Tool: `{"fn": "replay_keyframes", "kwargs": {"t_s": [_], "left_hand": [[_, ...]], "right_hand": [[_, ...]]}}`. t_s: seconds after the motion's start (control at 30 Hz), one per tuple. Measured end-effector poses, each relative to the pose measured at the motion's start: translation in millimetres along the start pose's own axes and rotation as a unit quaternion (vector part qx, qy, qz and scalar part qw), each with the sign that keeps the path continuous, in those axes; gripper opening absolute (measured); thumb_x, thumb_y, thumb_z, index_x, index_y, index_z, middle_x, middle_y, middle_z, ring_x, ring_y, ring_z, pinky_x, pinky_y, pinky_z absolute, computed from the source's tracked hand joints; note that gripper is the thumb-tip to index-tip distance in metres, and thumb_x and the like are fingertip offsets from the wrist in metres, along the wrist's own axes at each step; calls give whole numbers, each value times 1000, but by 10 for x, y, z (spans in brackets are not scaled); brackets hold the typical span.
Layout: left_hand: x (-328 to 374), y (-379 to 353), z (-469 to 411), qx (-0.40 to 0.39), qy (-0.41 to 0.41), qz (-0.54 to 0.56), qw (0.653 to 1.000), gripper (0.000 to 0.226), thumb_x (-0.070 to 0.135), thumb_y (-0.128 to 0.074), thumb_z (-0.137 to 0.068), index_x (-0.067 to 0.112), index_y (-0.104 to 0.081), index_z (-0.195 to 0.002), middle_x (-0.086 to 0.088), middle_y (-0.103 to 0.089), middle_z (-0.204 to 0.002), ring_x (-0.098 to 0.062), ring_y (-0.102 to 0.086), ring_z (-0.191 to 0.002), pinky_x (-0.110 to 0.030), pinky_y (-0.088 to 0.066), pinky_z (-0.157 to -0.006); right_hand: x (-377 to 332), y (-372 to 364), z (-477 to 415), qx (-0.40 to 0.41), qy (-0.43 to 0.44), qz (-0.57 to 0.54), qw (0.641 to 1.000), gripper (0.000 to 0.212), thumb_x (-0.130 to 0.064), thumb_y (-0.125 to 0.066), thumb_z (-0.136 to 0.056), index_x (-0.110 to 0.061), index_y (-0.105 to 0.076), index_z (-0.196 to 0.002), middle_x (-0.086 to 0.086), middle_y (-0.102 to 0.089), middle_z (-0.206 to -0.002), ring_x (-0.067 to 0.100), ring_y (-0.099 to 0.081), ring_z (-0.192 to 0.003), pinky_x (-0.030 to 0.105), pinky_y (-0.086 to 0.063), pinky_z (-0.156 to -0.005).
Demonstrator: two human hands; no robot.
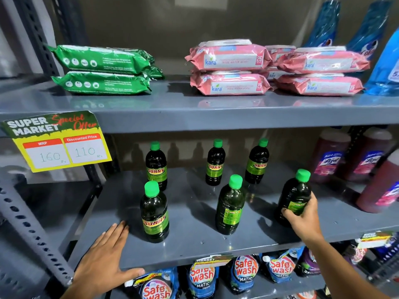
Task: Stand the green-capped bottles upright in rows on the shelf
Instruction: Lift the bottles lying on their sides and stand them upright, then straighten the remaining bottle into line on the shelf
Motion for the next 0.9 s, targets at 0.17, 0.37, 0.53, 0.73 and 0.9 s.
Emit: {"fn": "replay_keyframes", "kwargs": {"t_s": [0.17,0.37,0.53,0.73,0.9], "left_hand": [[-25,-54,-7,-27,7,15,1000,125,100,-43,-62,2,-46,-140,-14,-42,-150,-28,-37,-137,-24,0,-112],[11,36,-21,14,-6,1,1000,134,104,-31,-58,4,-34,-147,-10,-27,-157,-23,-24,-143,-36,-16,-117],[27,110,-36,28,6,15,999,144,108,-18,-48,11,-7,-153,0,5,-160,-10,7,-144,-37,-5,-120],[49,140,-19,35,-3,16,999,142,107,-24,-52,7,-12,-152,-6,-2,-161,-17,-1,-147,-39,-8,-120],[46,105,-22,32,-4,17,999,141,107,-23,-53,10,-5,-153,-3,5,-161,-14,5,-146,-37,-5,-120]], "right_hand": [[227,118,-25,-44,-27,56,997,79,4,-75,-72,-28,-38,-135,-1,-65,-109,4,-65,-92,20,-47,-75],[-70,86,-31,31,10,99,995,71,-22,-97,-51,-22,-53,-106,-15,-60,-91,-5,-61,-79,14,-45,-68],[214,26,-12,-49,-45,91,994,75,-13,-85,-69,-23,-45,-132,-6,-63,-113,11,-61,-104,24,-42,-83],[143,-66,10,-23,-36,139,989,72,-32,-93,-61,-21,-49,-118,-5,-58,-106,16,-55,-94,35,-46,-79],[223,-84,106,-22,-23,189,982,61,-35,-88,-65,-26,-52,-114,-8,-62,-100,23,-62,-97,38,-49,-78]]}}
Point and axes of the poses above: each hand's wrist, its own z-axis away from the middle knuckle, its own y-axis out of the back of the hand, x = y × z, the point moved 8 cm from there along -z, towards the middle knuckle
